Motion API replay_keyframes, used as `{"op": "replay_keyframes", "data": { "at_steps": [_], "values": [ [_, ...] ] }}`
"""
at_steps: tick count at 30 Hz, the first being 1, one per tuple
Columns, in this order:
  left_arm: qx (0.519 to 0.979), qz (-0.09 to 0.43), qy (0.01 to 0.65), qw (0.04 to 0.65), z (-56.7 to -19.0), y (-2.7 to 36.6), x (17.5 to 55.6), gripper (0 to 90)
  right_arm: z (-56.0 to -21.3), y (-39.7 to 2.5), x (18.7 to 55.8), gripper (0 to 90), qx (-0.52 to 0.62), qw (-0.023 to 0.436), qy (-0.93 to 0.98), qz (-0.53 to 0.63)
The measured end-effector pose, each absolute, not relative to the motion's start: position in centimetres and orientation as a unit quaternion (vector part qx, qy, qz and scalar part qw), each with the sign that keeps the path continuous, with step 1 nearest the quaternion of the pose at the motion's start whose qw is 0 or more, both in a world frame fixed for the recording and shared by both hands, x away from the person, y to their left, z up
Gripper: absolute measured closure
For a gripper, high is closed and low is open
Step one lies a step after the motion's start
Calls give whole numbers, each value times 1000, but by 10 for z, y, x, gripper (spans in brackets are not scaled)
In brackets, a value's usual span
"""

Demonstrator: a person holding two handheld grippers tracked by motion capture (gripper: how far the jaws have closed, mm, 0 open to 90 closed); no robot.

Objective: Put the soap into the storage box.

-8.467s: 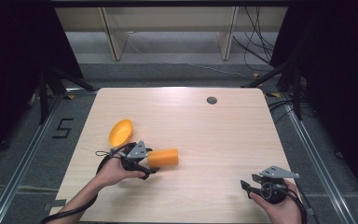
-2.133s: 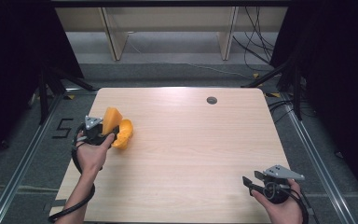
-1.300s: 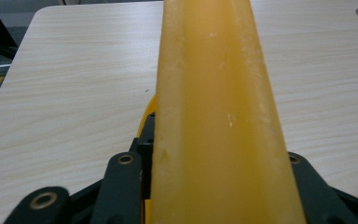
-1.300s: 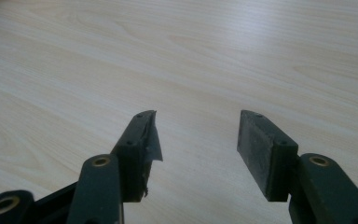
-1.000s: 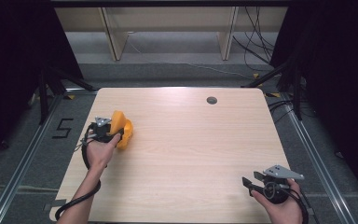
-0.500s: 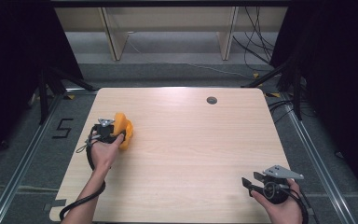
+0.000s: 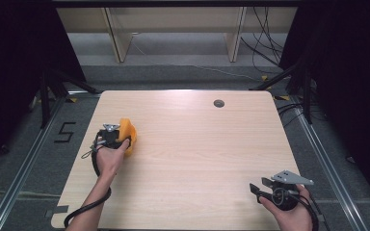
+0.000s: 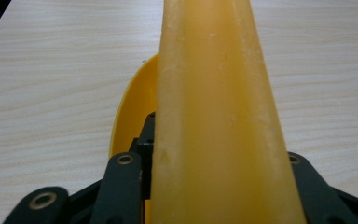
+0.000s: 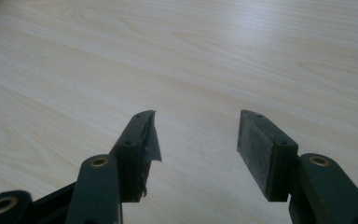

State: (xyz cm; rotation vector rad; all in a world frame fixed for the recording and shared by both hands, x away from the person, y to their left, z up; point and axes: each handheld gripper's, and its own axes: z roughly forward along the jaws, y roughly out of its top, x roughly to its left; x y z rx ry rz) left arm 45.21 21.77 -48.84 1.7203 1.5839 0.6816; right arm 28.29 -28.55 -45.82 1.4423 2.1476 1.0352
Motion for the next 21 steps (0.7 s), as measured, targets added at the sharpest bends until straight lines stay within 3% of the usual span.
{"op": "replay_keyframes", "data": {
  "at_steps": [6,16,21],
  "values": [
    [668,272,594,357,-492,220,449,585,-458,-286,283,468,509,177,759,365],
    [677,278,570,375,-487,224,445,359,-458,-285,283,467,508,180,759,365],
    [698,279,547,368,-486,229,440,366,-457,-285,282,467,512,172,757,368]
  ]
}}
